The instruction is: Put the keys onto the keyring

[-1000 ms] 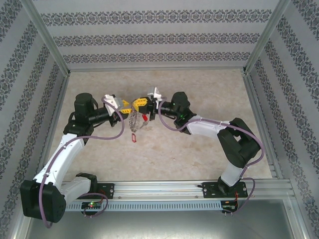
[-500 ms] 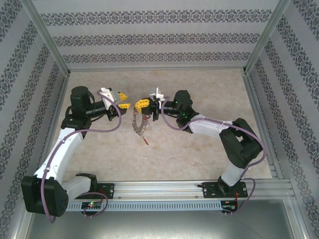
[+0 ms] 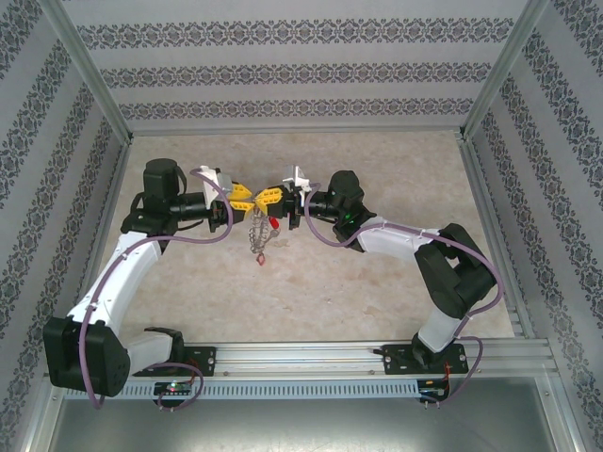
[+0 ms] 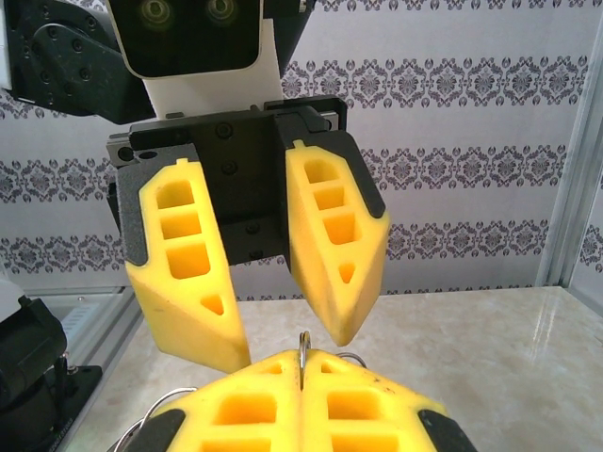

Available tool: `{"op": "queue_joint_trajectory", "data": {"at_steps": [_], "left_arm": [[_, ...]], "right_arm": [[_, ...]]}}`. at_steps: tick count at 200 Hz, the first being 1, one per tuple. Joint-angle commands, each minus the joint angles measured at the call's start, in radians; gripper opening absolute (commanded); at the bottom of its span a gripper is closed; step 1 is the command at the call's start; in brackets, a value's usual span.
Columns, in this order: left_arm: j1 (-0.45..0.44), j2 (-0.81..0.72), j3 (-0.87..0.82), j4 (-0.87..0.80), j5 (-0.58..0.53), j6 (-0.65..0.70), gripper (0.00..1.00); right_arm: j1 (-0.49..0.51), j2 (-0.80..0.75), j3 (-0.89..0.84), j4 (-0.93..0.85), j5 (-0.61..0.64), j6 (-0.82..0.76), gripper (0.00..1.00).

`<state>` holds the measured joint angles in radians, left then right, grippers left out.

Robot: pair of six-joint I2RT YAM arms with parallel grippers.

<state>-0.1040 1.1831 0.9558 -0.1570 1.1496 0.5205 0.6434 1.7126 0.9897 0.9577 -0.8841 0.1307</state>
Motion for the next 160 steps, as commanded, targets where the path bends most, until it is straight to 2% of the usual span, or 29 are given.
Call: {"op": "queue_joint_trajectory", "data": {"at_steps": [1,21,160], "left_arm": [[-0.013,0.025,0.047,-0.084,0.041,0.056,0.2],[-0.016,0.03,0.052,-0.102,0.034,0.075,0.13],[-0.02,0.05,0.04,-0.133,0.062,0.072,0.17]], "right_arm": [[-0.002,-0.022,0.024,0.05,-0.031,-0.018,0.0],[-0.001,-0.024,0.023,0.05,-0.029,-0.025,0.0],[0.007,-0.032,0.024,0.06,-0.029,-0.058,0.0]]}}
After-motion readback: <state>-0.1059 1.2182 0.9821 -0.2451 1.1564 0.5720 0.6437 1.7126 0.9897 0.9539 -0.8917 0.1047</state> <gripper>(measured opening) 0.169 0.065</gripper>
